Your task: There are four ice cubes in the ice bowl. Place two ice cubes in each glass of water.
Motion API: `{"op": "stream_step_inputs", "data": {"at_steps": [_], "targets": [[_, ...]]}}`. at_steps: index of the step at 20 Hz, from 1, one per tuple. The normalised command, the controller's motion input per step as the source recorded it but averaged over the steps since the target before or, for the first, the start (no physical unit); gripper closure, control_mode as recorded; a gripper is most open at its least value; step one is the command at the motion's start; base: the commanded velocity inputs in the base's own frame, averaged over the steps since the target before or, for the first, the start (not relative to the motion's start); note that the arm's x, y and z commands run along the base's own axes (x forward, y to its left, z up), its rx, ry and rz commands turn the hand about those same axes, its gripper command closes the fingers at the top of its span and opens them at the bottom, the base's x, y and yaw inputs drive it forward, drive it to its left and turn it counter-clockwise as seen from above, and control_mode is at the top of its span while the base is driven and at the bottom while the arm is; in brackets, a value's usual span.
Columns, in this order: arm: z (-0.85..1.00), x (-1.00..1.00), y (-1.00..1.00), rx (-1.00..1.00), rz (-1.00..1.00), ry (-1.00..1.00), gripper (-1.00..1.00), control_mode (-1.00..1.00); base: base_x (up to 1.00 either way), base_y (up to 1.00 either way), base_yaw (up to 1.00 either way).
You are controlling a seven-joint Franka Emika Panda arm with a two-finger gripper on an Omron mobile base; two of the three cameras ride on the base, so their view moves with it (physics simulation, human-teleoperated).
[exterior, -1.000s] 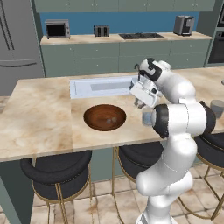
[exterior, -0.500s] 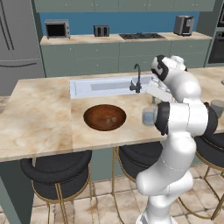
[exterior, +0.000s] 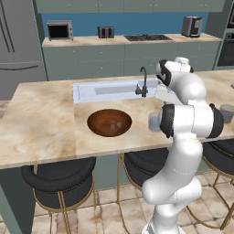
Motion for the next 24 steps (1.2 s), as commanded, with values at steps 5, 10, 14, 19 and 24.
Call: {"op": "stream_step_inputs", "data": {"at_steps": [5,10,14,19,24], "targets": [[-0.22,0.00,0.00,-0.14,0.01,-0.06,1.00,-1.00,0.00,0.00,0.00],[-0.17,0.15,0.00,-0.09,0.00,-0.06,1.00,-1.00,0.00,0.00,0.00],[-0.10,0.55,0.00,-0.07,0.00,-0.08,1.00,-1.00,0.00,0.00,0.00],[-0.02,0.58,0.00,-0.05,0.00,-0.04,1.00,-1.00,0.00,0.00,0.00],[-0.15,0.38,-0.07,-0.01,0.00,0.00,1.00,-1.00,0.00,0.00,0.00]]}}
